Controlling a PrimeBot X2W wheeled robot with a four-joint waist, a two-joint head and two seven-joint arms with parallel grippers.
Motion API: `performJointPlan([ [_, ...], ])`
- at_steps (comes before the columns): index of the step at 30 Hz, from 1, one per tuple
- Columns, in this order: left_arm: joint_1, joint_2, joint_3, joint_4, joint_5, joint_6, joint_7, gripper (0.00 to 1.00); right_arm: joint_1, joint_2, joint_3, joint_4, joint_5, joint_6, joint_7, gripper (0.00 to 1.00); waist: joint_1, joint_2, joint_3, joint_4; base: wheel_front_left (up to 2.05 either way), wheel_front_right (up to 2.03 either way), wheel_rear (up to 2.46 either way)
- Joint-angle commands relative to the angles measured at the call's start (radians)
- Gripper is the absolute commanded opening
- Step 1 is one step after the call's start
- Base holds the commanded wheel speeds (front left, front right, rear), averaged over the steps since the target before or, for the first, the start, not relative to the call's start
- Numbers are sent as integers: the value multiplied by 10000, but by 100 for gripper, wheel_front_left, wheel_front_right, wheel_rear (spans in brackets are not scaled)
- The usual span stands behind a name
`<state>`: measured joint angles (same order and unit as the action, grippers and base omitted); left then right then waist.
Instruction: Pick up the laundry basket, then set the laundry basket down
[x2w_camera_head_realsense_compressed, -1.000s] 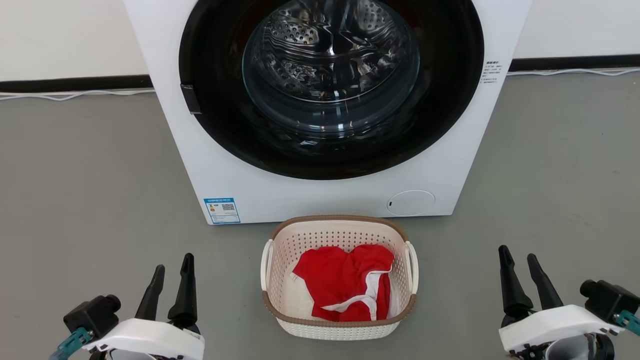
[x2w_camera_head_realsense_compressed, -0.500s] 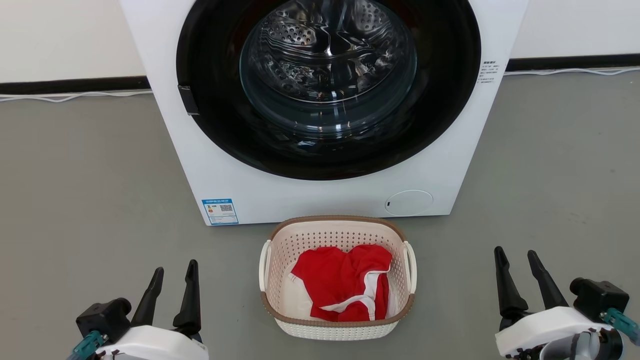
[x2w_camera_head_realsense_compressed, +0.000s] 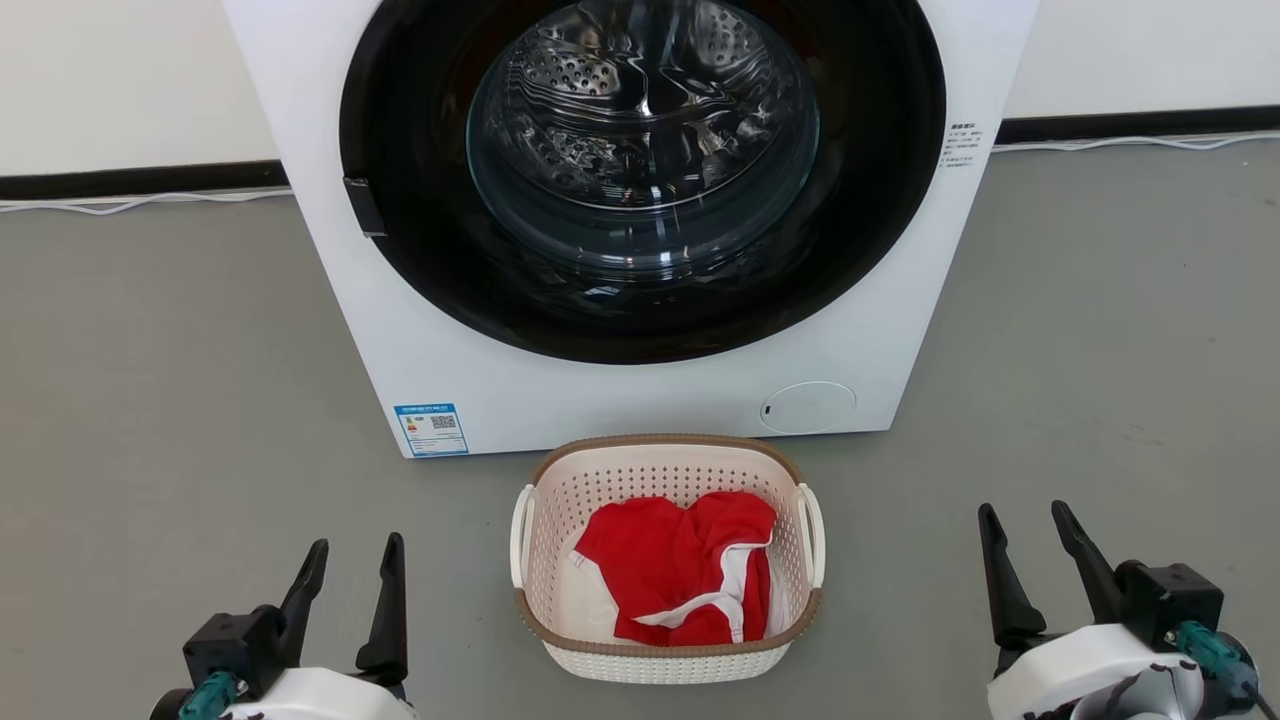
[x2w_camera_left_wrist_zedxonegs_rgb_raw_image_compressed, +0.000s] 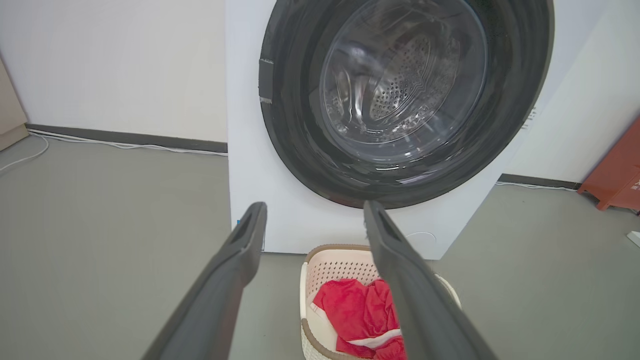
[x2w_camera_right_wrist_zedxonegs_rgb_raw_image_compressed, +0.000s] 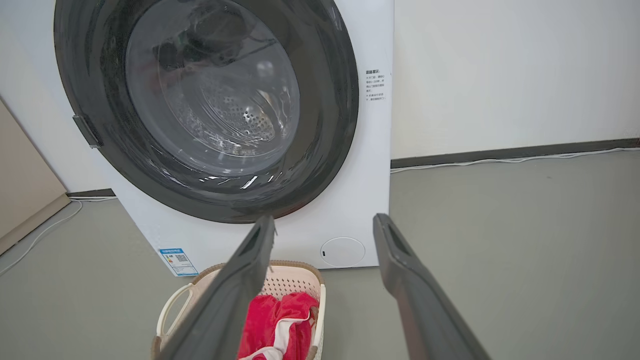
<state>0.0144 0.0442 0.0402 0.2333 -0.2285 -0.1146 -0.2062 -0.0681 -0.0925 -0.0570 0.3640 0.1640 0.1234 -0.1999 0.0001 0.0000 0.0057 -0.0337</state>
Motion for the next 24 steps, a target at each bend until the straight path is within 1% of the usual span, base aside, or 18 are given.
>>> performJointPlan([
  [1, -170, 123, 247, -325, 355, 50, -162, 100, -476, -161, 189, -182, -395, 65, -224, 100, -1, 0, 3, -6, 0, 0, 0],
  [15, -135, 121, 286, -410, 1982, 53, -543, 100, -577, -198, 207, -84, -2106, 73, -606, 100, -1, 0, 79, -39, 0, 0, 0],
  [24, -176, 114, 368, -368, 2038, 22, -555, 100, -600, -152, 177, -75, -2149, 73, -619, 100, -1, 0, 123, -22, 0, 0, 0],
])
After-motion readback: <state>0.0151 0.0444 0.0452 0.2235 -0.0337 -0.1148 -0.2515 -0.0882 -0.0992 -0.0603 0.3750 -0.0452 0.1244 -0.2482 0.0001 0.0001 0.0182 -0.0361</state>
